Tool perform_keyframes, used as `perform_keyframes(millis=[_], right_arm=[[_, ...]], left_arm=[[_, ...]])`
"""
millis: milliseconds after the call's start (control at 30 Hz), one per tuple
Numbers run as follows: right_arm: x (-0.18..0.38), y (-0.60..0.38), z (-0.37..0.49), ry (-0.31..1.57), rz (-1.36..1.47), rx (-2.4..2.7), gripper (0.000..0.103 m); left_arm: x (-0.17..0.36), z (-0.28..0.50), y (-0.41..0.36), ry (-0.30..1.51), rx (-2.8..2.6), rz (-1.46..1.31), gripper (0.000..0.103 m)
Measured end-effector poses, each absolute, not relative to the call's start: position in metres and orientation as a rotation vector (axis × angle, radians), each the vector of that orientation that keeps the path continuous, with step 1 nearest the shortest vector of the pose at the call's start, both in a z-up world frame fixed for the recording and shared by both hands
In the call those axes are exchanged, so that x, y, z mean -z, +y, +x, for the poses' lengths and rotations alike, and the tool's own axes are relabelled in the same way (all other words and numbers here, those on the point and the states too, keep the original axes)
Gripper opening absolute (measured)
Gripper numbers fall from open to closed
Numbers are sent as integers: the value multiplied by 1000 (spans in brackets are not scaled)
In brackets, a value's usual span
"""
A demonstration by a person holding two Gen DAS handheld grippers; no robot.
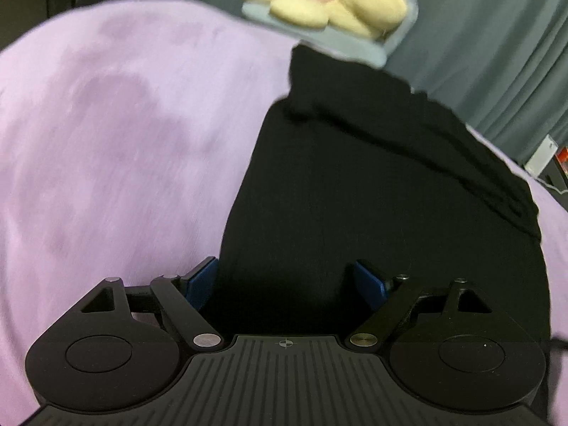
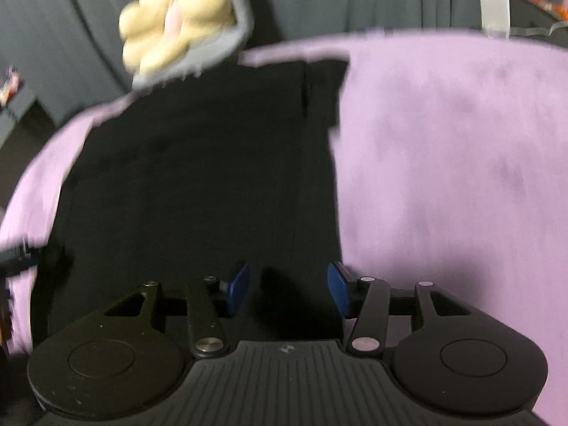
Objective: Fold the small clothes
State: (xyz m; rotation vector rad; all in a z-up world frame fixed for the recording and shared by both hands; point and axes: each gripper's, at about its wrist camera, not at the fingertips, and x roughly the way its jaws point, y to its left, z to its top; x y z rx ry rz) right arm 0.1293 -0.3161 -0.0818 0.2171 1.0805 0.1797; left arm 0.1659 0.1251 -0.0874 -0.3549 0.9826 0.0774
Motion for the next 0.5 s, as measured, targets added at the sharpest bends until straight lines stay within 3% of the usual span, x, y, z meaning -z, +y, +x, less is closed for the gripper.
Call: perform_keyframes(millis=[167,500], right_arm=[[97,-327,91,1200,249,-164,49],[93,-333,78,1199,223,-124,49]], left_arm=[[81,136,114,1055,-82,-263,86],[87,101,122,1175,-160,-218,86]])
